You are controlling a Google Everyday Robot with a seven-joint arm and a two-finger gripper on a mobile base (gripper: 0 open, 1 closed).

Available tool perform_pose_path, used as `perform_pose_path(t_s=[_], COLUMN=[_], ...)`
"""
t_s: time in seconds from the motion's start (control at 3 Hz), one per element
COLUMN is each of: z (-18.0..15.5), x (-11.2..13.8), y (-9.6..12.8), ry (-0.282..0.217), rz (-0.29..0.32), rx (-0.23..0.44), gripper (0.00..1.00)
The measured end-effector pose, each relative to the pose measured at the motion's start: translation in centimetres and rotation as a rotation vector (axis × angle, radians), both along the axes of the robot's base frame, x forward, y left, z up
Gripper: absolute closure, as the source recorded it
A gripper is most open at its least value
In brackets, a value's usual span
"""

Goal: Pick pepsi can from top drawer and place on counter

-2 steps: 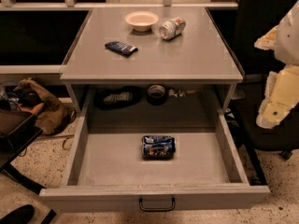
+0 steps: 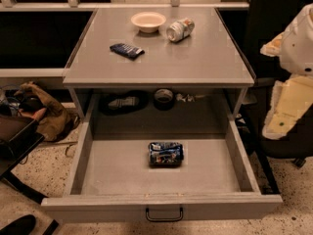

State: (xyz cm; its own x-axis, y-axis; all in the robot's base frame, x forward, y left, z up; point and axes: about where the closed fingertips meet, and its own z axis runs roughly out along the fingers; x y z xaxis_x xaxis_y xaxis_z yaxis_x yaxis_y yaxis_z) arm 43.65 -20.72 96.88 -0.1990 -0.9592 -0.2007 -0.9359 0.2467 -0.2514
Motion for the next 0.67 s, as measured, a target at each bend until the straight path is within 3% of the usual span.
perform_pose_path(t_s=[0.33,0.67], z=[-4.7,-13.5], x=[-0.5,-2.1], y=[2.5,7.0], ry=[0.042,0.163], rz=[0.031,0.073], rx=[0.062,0.185], gripper=[0.00,0.00])
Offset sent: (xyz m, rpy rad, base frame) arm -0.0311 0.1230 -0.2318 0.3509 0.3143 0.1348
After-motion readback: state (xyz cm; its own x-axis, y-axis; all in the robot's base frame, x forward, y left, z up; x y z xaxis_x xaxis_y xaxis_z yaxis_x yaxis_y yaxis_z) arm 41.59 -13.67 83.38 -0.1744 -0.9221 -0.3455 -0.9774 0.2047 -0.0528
